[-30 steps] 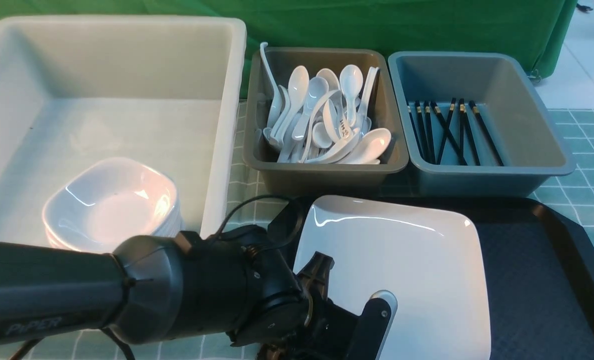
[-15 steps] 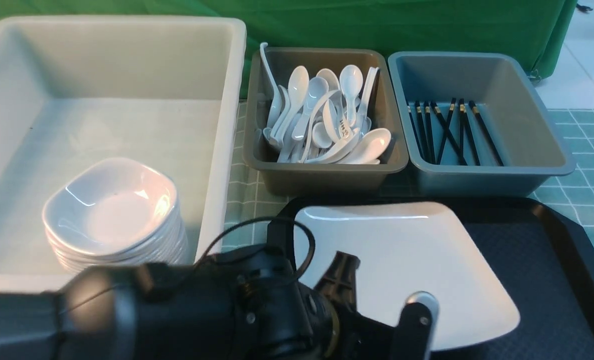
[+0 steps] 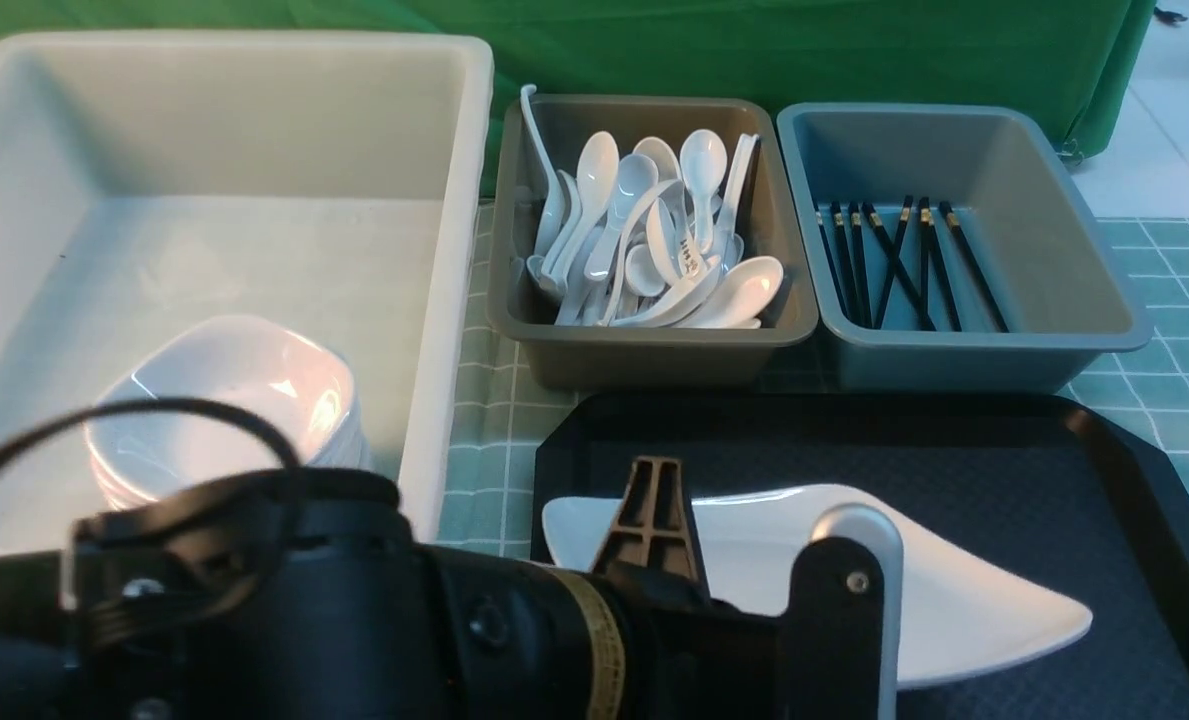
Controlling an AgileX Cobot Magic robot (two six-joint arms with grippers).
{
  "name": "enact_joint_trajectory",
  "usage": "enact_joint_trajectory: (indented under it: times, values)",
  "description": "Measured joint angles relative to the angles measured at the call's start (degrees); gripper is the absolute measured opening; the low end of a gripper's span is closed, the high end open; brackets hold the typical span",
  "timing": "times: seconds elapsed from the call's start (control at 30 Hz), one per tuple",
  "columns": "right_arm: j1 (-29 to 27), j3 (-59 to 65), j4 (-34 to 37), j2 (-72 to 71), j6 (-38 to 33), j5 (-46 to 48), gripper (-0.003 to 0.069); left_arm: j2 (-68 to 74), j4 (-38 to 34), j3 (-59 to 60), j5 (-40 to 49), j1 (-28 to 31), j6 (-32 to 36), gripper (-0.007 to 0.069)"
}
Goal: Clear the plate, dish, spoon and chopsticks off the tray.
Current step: Use the left arm to put the plate into the large storage box on the left
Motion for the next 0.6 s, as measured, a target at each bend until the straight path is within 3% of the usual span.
enact_joint_trajectory:
  times: [0.33,0.5,0.6]
  values:
    - [0.0,0.0,-2.8,0.0,2.7,0.0,0.0100,-3.4,3.9,-6.9,0.2,0.0,0.1,0.0029]
    - [0.0,-0.3,-3.5,0.0,3.1,-0.1,0.0101,-4.5,12.2,-10.8,3.9,0.9,-2.6,0.0031]
    - [0.0,-1.8,-3.8,0.0,3.3,-2.0,0.0101,-4.9,18.0,-13.9,6.5,6.2,-4.1,0.0031]
